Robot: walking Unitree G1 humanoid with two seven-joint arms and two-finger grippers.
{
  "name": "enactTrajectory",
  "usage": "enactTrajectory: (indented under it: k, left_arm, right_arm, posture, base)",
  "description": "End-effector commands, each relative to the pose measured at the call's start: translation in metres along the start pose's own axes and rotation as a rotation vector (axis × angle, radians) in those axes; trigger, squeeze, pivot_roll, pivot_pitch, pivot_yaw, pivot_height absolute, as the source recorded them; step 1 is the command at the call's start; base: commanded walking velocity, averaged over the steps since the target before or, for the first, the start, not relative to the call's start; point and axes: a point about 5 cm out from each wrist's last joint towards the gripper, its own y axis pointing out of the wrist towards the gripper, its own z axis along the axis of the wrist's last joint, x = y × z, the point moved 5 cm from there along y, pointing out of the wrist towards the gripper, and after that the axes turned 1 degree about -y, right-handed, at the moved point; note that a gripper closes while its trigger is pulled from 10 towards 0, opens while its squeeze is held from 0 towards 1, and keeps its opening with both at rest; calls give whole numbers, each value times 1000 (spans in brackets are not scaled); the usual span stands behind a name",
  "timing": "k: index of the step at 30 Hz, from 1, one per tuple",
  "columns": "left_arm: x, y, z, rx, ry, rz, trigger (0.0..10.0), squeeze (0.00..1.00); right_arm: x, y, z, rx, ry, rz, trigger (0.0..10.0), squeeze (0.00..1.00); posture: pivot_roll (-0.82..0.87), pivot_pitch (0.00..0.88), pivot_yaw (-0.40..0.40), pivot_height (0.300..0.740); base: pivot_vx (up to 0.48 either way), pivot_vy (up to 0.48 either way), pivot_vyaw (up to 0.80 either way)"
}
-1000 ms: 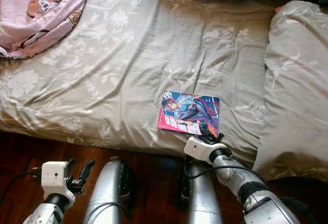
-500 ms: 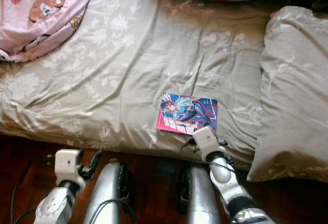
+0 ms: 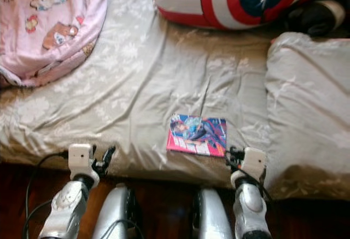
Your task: Clean up the room
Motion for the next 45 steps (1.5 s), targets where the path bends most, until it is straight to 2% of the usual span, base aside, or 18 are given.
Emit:
enactTrajectory:
  k: [1,6,8,11,15,21,24,31,34,38,40,45]
  left_arm:
    - [-9,-7,-20,-64,-15,39,10000,0]
    - [-15,-6,-28,-98,-29,66,10000,0]
    - [-19,-7,-36,-134,-37,79,10000,0]
    - [-22,-8,-42,-161,-37,87,10000,0]
    - [-23,-10,-51,-197,-28,79,10000,0]
    - [-21,-17,-71,-284,-44,88,10000,0]
    - [-18,-19,-76,-311,-44,86,10000,0]
    - [-9,-39,-112,-498,-16,58,10000,0]
    - [-11,-44,-118,-533,-14,72,10000,0]
    - [-12,-52,-127,-576,9,64,10000,0]
    - [-14,-59,-133,-601,18,71,10000,0]
    - [-18,-80,-151,-681,19,105,10000,0]
  right_arm:
    - [7,-3,-9,-46,2,-15,10000,0]
    - [12,1,-11,-84,16,-31,10000,0]
    - [7,0,-21,-135,-3,-13,10000,0]
    - [-5,-2,-26,-153,-24,49,10000,0]
    - [-10,-6,-37,-199,-48,82,10000,0]
    - [5,-19,-60,-302,-64,31,10000,0]
    - [6,-23,-67,-331,-72,31,10000,0]
    - [11,-49,-104,-493,-74,8,10000,0]
    - [10,-56,-112,-527,-95,26,10000,0]
    - [21,-64,-119,-562,-77,-30,10000,0]
    - [25,-67,-122,-573,-51,-67,10000,0]
    - [25,-79,-134,-621,-27,-71,10000,0]
  posture:
    - [40,152,22,658]
    - [28,136,23,683]
    - [30,127,26,698]
    - [30,119,27,713]
    - [28,106,24,733]
    - [15,80,28,740]
    - [18,72,27,740]
    - [4,47,33,740]
    - [5,40,37,740]
    - [-8,35,37,740]
    - [-9,33,37,740]
    - [-7,29,41,740]
  base:
    - [0,0,0]
    - [0,0,0]
    - [0,0,0]
    - [0,0,0]
    - [0,0,0]
    - [0,0,0]
    - [0,0,0]
    - [0,0,0]
    - [0,0,0]
    - [0,0,0]
    - [0,0,0]
    - [0,0,0]
